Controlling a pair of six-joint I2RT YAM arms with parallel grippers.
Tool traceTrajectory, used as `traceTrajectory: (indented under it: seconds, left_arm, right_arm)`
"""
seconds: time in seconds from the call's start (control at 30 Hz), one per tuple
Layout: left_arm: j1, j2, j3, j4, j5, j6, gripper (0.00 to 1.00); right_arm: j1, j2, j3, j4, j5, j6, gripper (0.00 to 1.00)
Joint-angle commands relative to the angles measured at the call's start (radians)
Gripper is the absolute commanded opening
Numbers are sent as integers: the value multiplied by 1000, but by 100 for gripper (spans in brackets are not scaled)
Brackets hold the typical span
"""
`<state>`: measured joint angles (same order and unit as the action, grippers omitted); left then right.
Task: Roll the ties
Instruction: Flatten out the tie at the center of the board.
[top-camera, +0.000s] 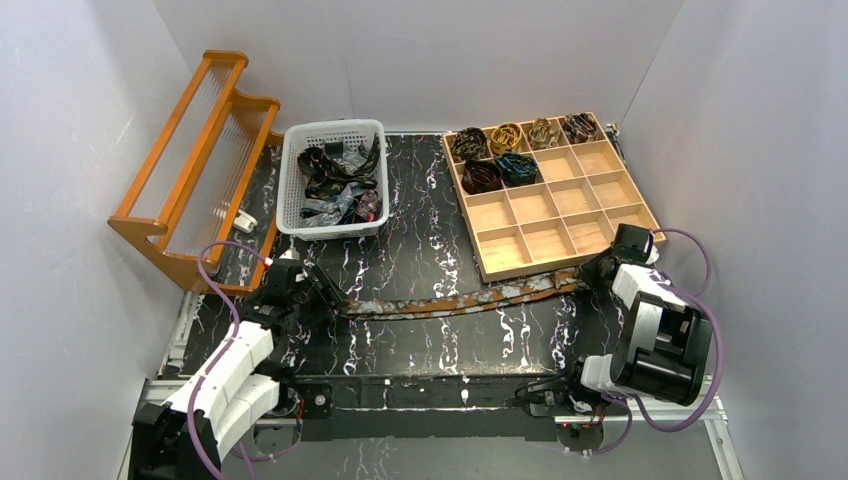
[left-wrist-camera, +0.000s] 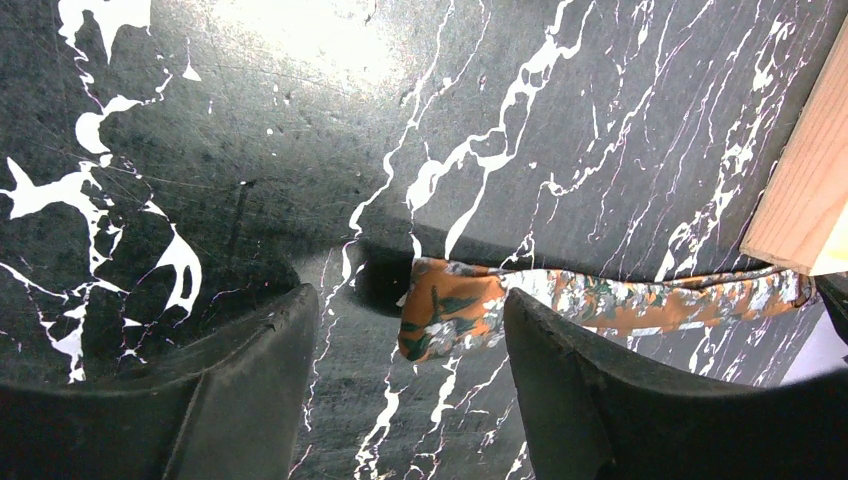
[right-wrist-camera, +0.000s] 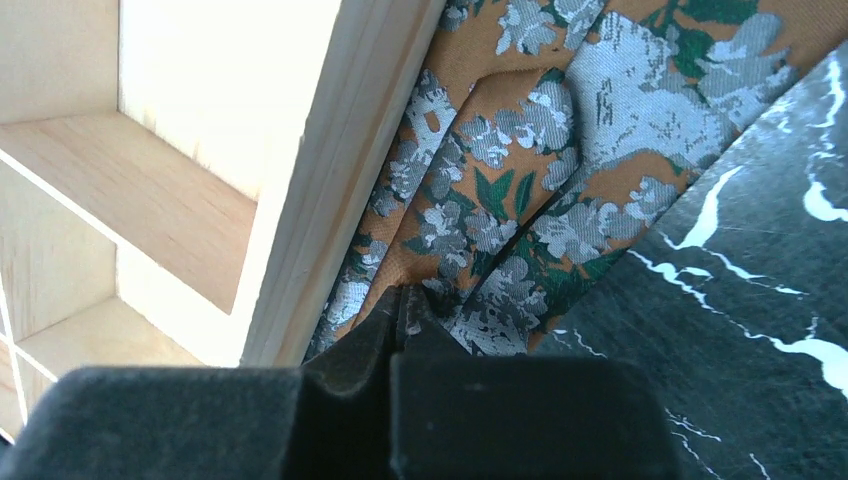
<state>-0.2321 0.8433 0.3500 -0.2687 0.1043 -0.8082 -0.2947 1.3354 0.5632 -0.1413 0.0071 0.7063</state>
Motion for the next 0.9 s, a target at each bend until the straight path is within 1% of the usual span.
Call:
traceTrajectory:
  seconds: [0.0,0.13,0.2,0.27,0.33,0.4,0.47,0.57,0.6,0.67,0.7,0.73,0.8,0.87]
  left_arm:
    - [4,4,18,1,6,-4,66]
    - [5,14,22,4,15,5,67]
    - [4,14,14,5,20,8,67]
    - [4,3,2,9,24,8,67]
    - [4,-15,-13,25,32,9,67]
    - [4,-40,-29,47,39,5,67]
    - [4,-61,-46,74,49,1,66]
    - [4,-83,-67,106,72,12,61]
    - [4,-88,-72,115,76,11,60]
    - [4,-99,-91,136,85,4,57]
    - [4,-108,-104,151,94,2,57]
    - [4,-117,-123,167,104,2,56]
    - [4,-138,-156,207,130,-3,54]
    - [4,-162,-183,222,127,-16,53]
  right_arm:
    - [-9,4,-14,-96,161,-11,1]
    - [-10,-28,7,-107,166,-47,1]
    - [-10,-58,28,-121,144,-68,1]
    - [-9,-118,20,-92,48,-118,2]
    - [-6,-204,16,-72,-88,-156,8]
    - [6,-271,14,-73,-183,-166,13]
    - [32,-324,16,-94,-254,-166,16]
    - [80,-388,40,-116,-392,-94,17]
    - [123,-409,48,-101,-400,-73,19]
    - [251,-431,48,-26,-399,-64,31]
    - [341,-425,59,-1,-400,-68,33]
    - [411,-407,69,31,-405,-82,36]
    - [526,-341,118,41,-403,-125,41]
    - [633,-265,167,57,-406,-177,45]
